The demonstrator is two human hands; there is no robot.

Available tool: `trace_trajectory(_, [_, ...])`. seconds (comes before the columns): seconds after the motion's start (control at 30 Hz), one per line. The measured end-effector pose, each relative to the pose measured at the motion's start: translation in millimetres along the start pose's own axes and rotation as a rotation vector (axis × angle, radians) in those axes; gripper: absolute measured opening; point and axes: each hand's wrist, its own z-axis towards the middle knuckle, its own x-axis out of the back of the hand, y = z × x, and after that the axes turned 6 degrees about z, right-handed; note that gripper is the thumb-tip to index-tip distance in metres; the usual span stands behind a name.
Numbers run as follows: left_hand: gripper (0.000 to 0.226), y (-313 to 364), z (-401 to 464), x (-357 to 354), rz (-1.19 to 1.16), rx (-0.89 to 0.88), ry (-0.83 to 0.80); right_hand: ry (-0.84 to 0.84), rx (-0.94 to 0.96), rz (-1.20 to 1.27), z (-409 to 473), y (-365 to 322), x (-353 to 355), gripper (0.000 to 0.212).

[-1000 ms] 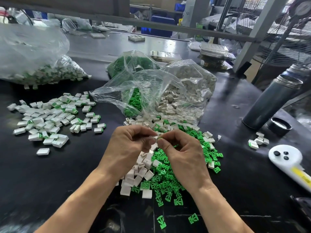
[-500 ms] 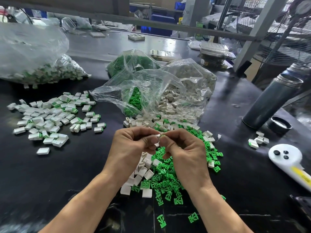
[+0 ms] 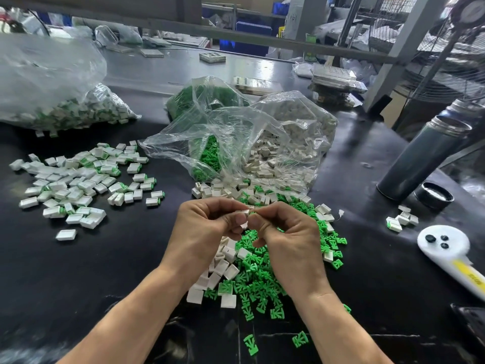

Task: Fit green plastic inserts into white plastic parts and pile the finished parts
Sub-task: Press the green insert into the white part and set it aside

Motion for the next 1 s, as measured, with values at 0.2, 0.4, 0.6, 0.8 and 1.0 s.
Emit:
trace_trajectory(0.2, [0.017,-4,2,2,0.104,-0.041,-0.02,-0.074,-0.048,-0.111,5,0,9,0.018])
trace_trajectory(0.4, [0.009,-4,3,2,0.021,-0.073,-0.026,-0.15,-0.134,0.149,9,-7,13,0.022])
trace_trajectory(0.6, [0.011,-4,-3,-5,-0.067,-0.096,-0.133,-0.171,-0.222,0.159,2,-6,-5,0.067])
trace_trajectory(0.8, [0.013,-4,-5,-8,-0.078,-0.087,-0.212,-0.111,-0.143,0.069,0,-2,-14,0.063])
trace_trajectory(1.0, [0.009,-3,-5,-8,-0.083,-0.087,-0.217,-0.134,-0.149,0.117,2,-4,-17,0.058])
